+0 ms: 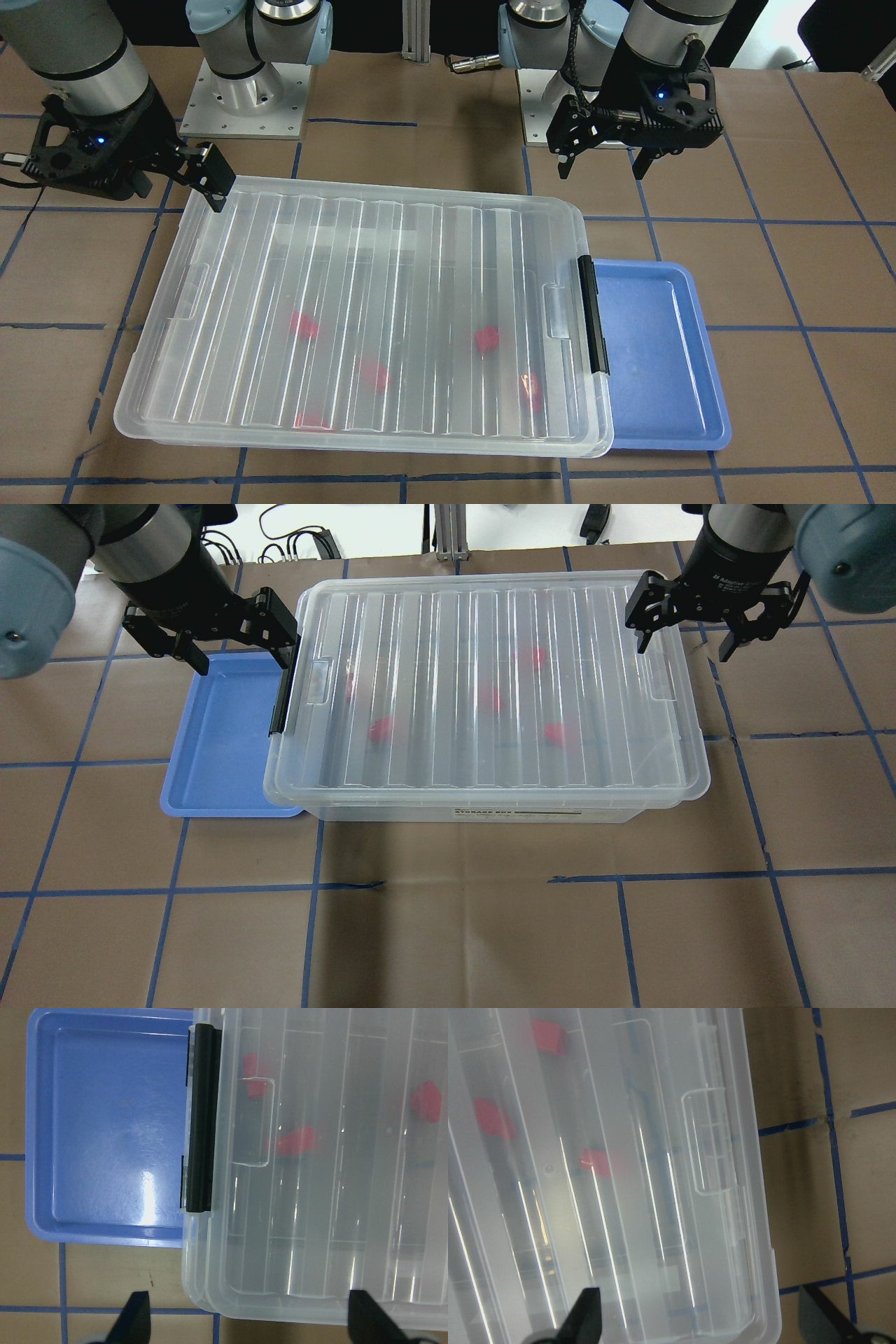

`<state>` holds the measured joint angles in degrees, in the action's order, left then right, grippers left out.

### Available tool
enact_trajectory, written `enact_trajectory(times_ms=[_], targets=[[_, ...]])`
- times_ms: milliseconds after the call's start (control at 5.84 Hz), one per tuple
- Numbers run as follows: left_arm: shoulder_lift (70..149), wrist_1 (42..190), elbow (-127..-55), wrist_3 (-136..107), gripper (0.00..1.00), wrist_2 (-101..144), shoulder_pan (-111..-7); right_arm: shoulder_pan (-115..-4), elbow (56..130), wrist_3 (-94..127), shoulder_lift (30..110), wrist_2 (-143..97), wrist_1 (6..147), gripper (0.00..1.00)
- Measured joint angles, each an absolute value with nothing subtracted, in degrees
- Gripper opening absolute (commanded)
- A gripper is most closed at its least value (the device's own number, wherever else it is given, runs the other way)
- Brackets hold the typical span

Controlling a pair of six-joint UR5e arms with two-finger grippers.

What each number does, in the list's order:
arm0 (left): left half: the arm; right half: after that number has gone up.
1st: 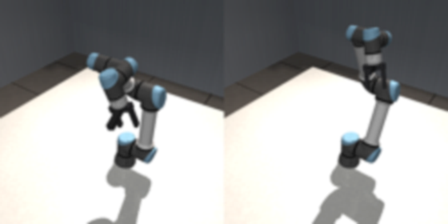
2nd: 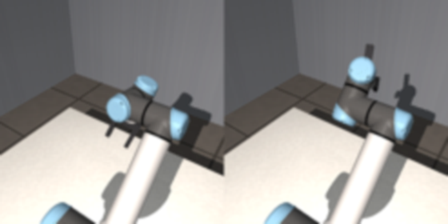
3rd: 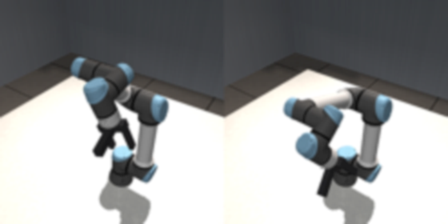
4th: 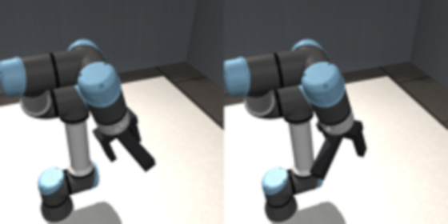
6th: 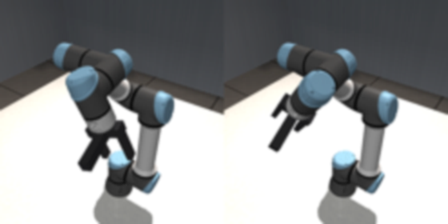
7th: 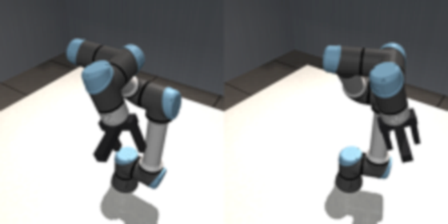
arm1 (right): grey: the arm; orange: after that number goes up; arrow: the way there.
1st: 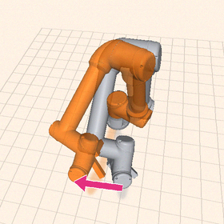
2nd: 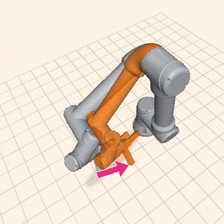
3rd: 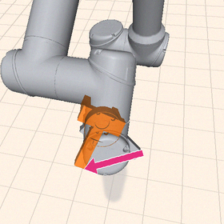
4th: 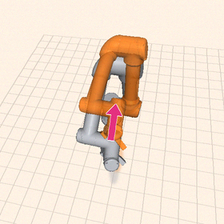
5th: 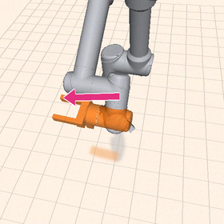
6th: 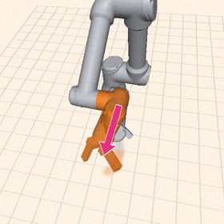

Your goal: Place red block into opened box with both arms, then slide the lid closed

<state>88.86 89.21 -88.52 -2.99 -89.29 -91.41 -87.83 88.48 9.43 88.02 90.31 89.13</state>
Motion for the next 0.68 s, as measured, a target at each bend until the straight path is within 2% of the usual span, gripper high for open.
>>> enact_trajectory(times_ms=[685], targets=[[88.86,89.21,-88.51,-2.99,1.00,-89.30,-91.41,-88.39,86.58,10.70,89.80,89.73,86.54,1.00]])
